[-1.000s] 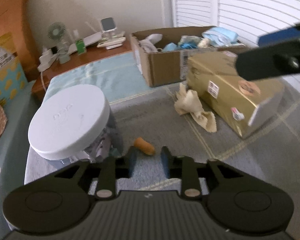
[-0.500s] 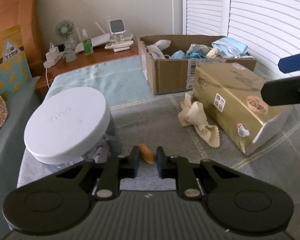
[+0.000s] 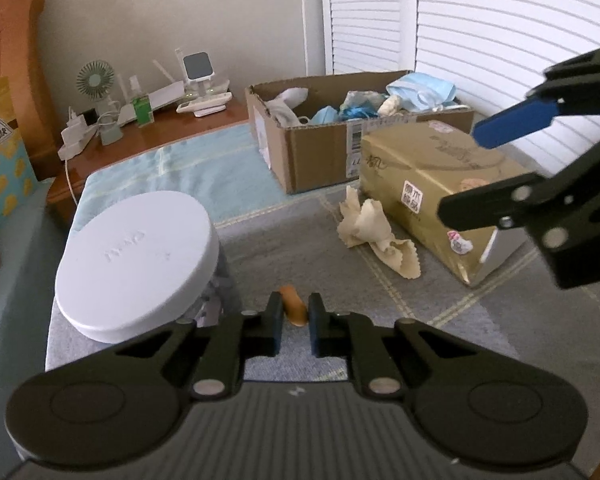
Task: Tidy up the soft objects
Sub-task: 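Close the right gripper on the beige crinkled cloth while the left gripper holds the orange piece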
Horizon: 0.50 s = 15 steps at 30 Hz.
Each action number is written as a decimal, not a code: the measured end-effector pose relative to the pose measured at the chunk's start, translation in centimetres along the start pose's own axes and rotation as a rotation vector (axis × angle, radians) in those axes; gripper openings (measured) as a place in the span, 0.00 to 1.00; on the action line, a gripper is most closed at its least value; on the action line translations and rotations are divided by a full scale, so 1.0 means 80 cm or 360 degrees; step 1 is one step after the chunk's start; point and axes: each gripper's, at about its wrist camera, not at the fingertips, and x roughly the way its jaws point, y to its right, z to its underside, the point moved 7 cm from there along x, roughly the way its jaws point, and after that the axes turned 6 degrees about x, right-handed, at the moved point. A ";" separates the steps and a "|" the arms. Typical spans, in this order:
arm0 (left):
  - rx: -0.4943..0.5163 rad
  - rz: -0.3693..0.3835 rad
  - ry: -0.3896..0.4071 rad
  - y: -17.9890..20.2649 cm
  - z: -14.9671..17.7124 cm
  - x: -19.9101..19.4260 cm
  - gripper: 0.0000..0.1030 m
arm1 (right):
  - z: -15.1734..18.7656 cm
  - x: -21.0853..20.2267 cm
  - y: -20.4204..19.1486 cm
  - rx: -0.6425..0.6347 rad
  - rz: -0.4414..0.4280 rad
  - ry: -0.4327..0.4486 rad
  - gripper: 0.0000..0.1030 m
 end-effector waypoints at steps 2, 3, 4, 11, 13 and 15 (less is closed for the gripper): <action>-0.0019 0.0025 0.0004 -0.003 0.000 -0.005 0.10 | -0.003 0.002 -0.005 -0.0039 -0.0003 0.0000 0.68; -0.0031 0.0038 0.0004 -0.004 0.001 -0.007 0.10 | -0.005 0.004 -0.007 -0.0061 -0.0006 -0.0003 0.68; -0.0043 0.0046 0.0005 -0.005 0.002 -0.009 0.10 | -0.007 0.007 -0.008 -0.0081 -0.0011 -0.0006 0.67; -0.0078 0.0061 0.0011 -0.010 0.008 -0.018 0.10 | -0.018 0.032 -0.025 -0.0270 -0.0063 -0.0043 0.61; -0.0092 0.0065 0.0004 -0.012 0.011 -0.019 0.10 | -0.019 0.044 -0.032 -0.0344 -0.0064 -0.0073 0.58; -0.0106 0.0066 -0.0004 -0.014 0.015 -0.019 0.10 | -0.019 0.057 -0.037 -0.0398 -0.0068 -0.0106 0.54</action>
